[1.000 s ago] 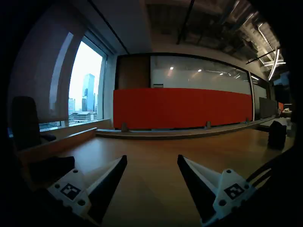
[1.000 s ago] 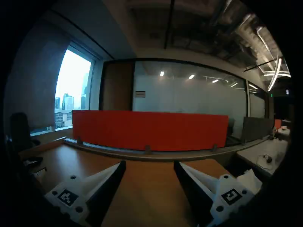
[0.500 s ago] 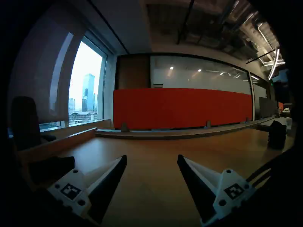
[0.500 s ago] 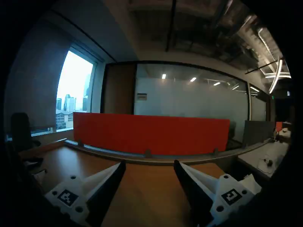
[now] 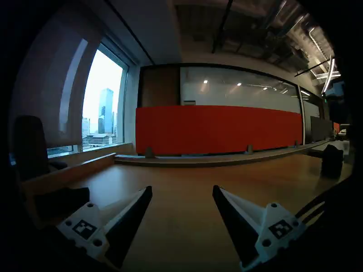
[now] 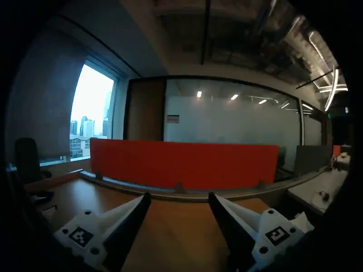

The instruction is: Fold towel

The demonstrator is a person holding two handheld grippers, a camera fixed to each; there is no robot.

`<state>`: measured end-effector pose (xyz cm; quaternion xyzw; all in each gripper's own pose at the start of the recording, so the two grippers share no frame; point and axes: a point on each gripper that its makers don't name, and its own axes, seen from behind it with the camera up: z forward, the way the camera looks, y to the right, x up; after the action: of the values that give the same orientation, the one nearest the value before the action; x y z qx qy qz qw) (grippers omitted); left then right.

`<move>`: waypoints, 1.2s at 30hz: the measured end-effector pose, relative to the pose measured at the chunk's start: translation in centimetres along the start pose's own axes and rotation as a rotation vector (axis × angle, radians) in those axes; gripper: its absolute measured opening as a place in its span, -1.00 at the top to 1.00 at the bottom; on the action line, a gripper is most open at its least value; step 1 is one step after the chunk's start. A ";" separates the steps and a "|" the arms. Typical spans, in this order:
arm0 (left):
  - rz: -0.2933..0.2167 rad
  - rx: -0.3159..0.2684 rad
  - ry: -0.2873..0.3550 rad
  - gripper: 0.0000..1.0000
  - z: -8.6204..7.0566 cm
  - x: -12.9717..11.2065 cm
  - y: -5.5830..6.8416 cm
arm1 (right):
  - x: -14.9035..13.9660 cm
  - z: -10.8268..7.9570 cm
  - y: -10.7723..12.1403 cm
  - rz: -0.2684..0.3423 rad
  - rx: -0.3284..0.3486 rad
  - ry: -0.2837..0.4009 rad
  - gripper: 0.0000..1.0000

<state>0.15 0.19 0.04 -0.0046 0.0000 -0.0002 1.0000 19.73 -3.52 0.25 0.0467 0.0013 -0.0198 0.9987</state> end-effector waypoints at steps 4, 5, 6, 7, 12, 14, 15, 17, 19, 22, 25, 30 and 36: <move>0.000 0.000 0.000 -0.98 0.0 0.0 0.0 | 0.5 0.0 0.7 0.007 -0.009 0.018 -0.96; 0.000 0.000 0.000 -0.98 0.0 0.0 0.0 | 0.6 0.0 0.8 0.012 -0.011 0.022 -0.96; 0.000 0.000 0.000 -0.98 0.0 0.0 0.0 | 0.7 0.0 1.0 0.017 -0.013 0.026 -0.96; 0.000 0.000 0.000 -0.98 0.0 0.0 0.0 | 0.7 0.0 1.1 0.021 -0.014 0.031 -0.96; 0.000 0.000 0.000 -0.98 0.0 0.0 0.1 | 0.9 0.1 1.5 0.031 -0.024 0.046 -0.96; 0.000 0.000 0.000 -0.97 0.0 0.0 0.1 | 0.8 0.2 1.7 0.032 -0.029 0.043 -0.96; 0.000 0.000 0.000 -0.98 0.0 0.0 0.1 | 0.7 0.2 1.9 0.032 -0.032 0.041 -0.96; 0.000 0.000 0.000 -0.98 0.0 0.0 0.1 | 0.3 0.3 2.1 0.033 -0.035 0.036 -0.96; 0.000 0.000 0.000 -0.98 0.0 0.0 0.0 | -0.1 0.4 2.3 0.032 -0.040 0.030 -0.96; 0.000 0.000 0.000 -0.98 0.0 0.0 0.1 | -0.8 0.6 2.6 0.030 -0.046 0.022 -0.96; 0.000 0.000 0.000 -0.98 0.0 0.0 0.1 | -1.5 0.8 2.7 0.033 -0.051 0.019 -0.96; 0.000 0.000 0.000 -0.98 0.0 0.0 0.0 | -3.0 1.0 2.9 0.045 -0.060 0.015 -0.96; 0.000 0.000 0.000 -0.98 0.0 0.0 0.0 | -5.1 1.2 3.4 0.047 -0.078 0.004 -0.96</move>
<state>0.12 0.23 0.07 -0.0047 0.0000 -0.0002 1.0000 14.79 -0.01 1.80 0.0079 0.0030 0.0038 1.0000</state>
